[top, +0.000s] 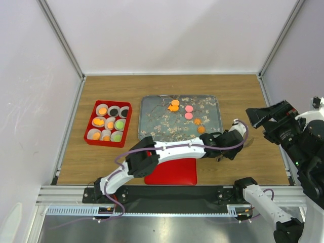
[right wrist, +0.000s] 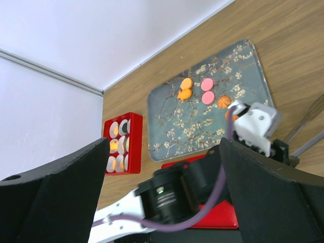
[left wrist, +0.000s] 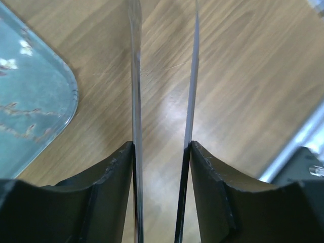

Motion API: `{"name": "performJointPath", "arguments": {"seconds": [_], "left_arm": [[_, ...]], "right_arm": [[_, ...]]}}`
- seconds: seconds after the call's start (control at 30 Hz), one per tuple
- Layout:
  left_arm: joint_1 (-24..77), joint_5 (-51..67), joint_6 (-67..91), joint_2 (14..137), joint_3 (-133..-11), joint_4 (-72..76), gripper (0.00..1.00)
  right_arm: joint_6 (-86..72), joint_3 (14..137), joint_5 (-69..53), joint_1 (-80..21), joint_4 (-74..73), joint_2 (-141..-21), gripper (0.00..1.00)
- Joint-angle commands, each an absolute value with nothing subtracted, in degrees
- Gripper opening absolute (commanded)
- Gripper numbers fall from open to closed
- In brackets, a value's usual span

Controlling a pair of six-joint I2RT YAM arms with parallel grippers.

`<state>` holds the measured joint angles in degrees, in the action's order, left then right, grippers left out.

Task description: Pack the cookies

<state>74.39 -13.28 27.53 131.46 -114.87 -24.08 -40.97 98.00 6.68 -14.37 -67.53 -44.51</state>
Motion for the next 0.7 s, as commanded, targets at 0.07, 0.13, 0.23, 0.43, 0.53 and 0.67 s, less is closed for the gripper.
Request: {"name": "performJointPath", "arguments": {"seconds": [0.07,0.13,0.23,0.43,0.53,0.67], "left_arm": [[74.62,-15.29,23.99,136.31,-121.63,-21.71,0.54],[74.62,-16.17,23.82,137.81,-122.16,-21.88,0.58],[74.62,-16.26,23.55,139.91,-124.18,-23.2,0.6],[74.62,-15.47,23.29,140.98,-124.72,-23.55,0.67],[74.71,-15.47,23.03,140.89,-124.72,-23.47,0.73],[74.62,-15.56,22.06,140.28,-124.98,-23.12,0.79]], "right_arm": [[-42.19,95.98,7.73,-14.24,-68.73,-42.1,0.97],[-42.27,95.71,8.0,-14.15,-69.17,-41.75,0.97],[-42.19,95.8,8.26,-14.15,-70.13,-41.13,0.97],[-41.75,96.24,8.79,-14.15,-71.28,-40.61,0.97],[-41.66,96.24,8.7,-14.15,-71.46,-40.52,0.97],[-41.22,96.15,8.79,-14.15,-71.19,-40.52,0.97]]}}
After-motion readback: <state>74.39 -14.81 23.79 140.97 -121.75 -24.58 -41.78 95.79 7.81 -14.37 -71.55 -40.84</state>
